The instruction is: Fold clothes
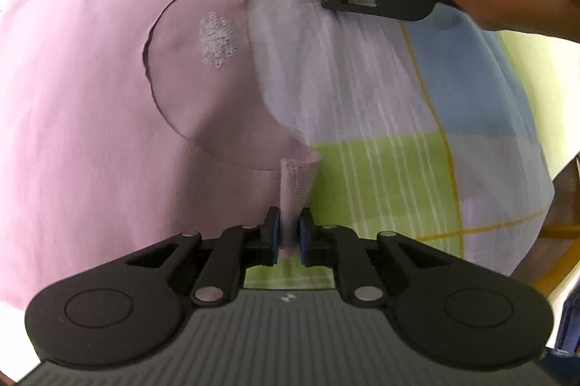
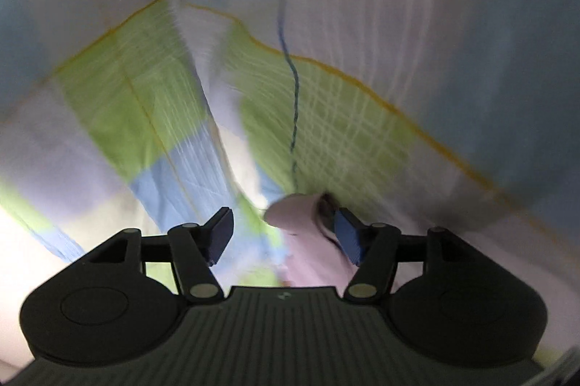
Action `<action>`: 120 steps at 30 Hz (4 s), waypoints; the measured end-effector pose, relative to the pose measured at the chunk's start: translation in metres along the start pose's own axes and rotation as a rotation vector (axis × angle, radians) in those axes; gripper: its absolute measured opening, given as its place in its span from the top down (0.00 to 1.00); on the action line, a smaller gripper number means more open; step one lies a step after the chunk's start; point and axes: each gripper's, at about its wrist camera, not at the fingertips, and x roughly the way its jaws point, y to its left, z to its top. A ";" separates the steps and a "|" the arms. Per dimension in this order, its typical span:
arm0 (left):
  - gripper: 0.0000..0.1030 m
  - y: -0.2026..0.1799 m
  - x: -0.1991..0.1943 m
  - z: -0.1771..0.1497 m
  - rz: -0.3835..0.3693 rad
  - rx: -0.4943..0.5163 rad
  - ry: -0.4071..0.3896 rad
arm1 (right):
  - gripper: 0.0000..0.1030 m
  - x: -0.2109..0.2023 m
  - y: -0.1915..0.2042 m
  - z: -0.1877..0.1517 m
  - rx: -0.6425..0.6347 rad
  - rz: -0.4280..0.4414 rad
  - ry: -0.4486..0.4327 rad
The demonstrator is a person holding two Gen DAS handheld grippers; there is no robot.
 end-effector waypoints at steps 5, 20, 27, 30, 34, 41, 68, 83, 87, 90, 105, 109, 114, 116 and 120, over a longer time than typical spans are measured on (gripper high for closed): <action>0.88 0.003 0.002 0.007 -0.001 -0.020 0.025 | 0.98 0.028 0.003 0.006 0.015 0.022 0.047; 0.72 0.004 0.007 0.013 -0.057 -0.016 0.039 | 0.68 -0.004 0.117 -0.039 -1.087 -0.366 0.003; 0.72 0.014 0.016 0.009 -0.063 -0.064 0.009 | 0.68 0.074 0.147 -0.027 -1.312 -0.364 0.387; 0.72 0.015 0.017 0.008 -0.066 -0.067 -0.002 | 0.98 0.090 0.148 -0.035 -1.385 -0.408 0.467; 0.73 0.015 0.017 0.008 -0.092 -0.063 -0.031 | 0.99 0.068 0.159 -0.055 -1.481 -0.444 0.272; 0.73 0.004 0.030 0.002 -0.144 -0.014 -0.056 | 1.00 0.037 0.144 -0.034 -1.434 -0.572 0.056; 0.61 0.067 -0.033 -0.085 -0.461 0.236 -0.080 | 0.69 -0.083 0.093 -0.098 -1.124 -0.629 -0.211; 0.61 0.288 -0.065 -0.127 -0.266 0.282 -0.093 | 0.98 -0.121 -0.075 -0.211 -0.806 -0.508 -0.584; 0.61 0.298 -0.066 -0.129 -0.288 0.229 -0.119 | 0.99 -0.123 -0.076 -0.215 -0.874 -0.563 -0.613; 0.61 0.302 -0.070 -0.135 -0.283 0.255 -0.134 | 1.00 -0.121 -0.072 -0.221 -0.940 -0.652 -0.637; 0.47 0.337 -0.086 -0.101 -0.149 0.706 -0.173 | 0.74 -0.037 -0.061 -0.405 -0.897 -0.820 -0.898; 0.47 0.381 -0.043 -0.087 -0.238 0.873 -0.065 | 0.75 0.056 -0.102 -0.467 -0.925 -0.659 -0.816; 0.47 0.433 -0.053 -0.094 -0.312 0.916 -0.002 | 0.72 0.116 -0.148 -0.523 -0.815 -0.898 -0.942; 0.47 0.460 -0.070 -0.103 -0.271 0.962 0.019 | 0.70 0.120 -0.156 -0.550 -0.709 -0.944 -0.979; 0.45 0.485 -0.095 -0.094 -0.233 0.960 0.010 | 0.46 0.132 -0.152 -0.622 -0.608 -0.926 -1.017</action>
